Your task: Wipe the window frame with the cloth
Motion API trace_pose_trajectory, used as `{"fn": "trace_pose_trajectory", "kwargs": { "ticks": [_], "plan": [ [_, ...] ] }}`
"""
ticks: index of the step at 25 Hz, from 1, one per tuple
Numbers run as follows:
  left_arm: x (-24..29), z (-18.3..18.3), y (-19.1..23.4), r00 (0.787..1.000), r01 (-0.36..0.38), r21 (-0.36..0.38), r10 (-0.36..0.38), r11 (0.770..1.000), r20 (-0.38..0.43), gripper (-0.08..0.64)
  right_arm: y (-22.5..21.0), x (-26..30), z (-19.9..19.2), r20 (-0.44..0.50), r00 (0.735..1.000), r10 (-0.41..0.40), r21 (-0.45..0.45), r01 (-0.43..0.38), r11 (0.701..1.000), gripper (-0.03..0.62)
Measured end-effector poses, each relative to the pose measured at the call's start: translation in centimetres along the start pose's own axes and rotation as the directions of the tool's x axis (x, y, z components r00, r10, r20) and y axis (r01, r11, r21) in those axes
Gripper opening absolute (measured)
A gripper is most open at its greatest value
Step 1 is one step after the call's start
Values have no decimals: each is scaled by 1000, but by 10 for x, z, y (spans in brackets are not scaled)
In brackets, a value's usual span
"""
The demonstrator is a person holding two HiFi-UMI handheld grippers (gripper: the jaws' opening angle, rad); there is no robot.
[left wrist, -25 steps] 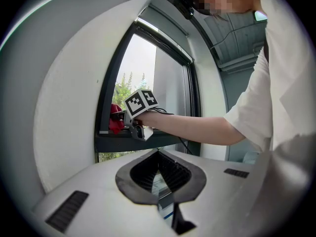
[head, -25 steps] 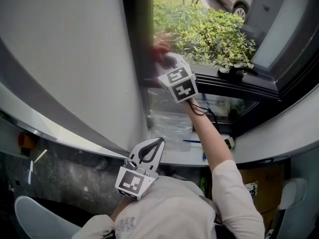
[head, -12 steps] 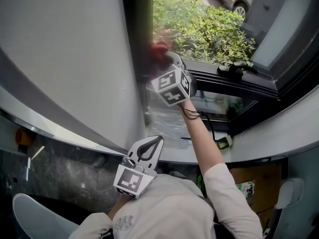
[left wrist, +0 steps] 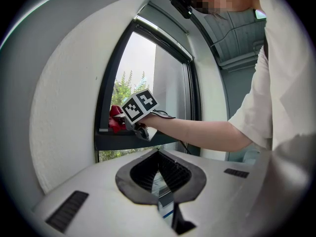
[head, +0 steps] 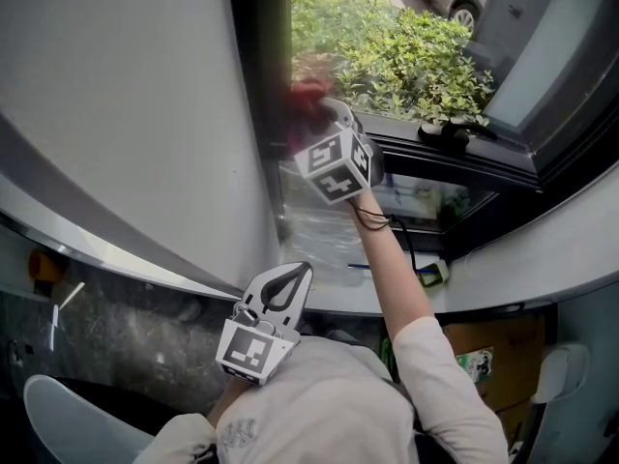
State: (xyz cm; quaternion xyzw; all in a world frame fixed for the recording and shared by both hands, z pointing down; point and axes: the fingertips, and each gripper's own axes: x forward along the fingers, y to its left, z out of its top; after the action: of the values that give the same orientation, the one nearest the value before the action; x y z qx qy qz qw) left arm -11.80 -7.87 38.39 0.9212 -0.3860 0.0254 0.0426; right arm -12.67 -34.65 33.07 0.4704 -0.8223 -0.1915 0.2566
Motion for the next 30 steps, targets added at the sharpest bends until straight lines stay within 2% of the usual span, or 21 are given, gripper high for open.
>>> {"fn": "trace_pose_trajectory", "kwargs": {
  "ticks": [7,13,19,23,30],
  "plan": [
    [1,-2,-5,1000,5,2,-5,1000,-8,8,-13,-6,-16,-36,999,-39,-38,38,999,75],
    [3,-1,-15,1000,18,3,-18,1000,-1,8,-14,-8,-21,-61,997,-37,-44,34,998,76],
    [3,-7,-18,1000,11,-3,-12,1000,-28,8,-24,-17,-32,-84,993,-86,-91,78,993,77],
    [7,-3,-27,1000,30,1,-30,1000,-4,8,-31,-22,-40,-92,991,-101,-79,94,992,75],
    [7,-2,-34,999,41,-1,-41,999,-17,8,-44,-34,-53,-107,986,-125,-46,120,992,75]
  ]
}}
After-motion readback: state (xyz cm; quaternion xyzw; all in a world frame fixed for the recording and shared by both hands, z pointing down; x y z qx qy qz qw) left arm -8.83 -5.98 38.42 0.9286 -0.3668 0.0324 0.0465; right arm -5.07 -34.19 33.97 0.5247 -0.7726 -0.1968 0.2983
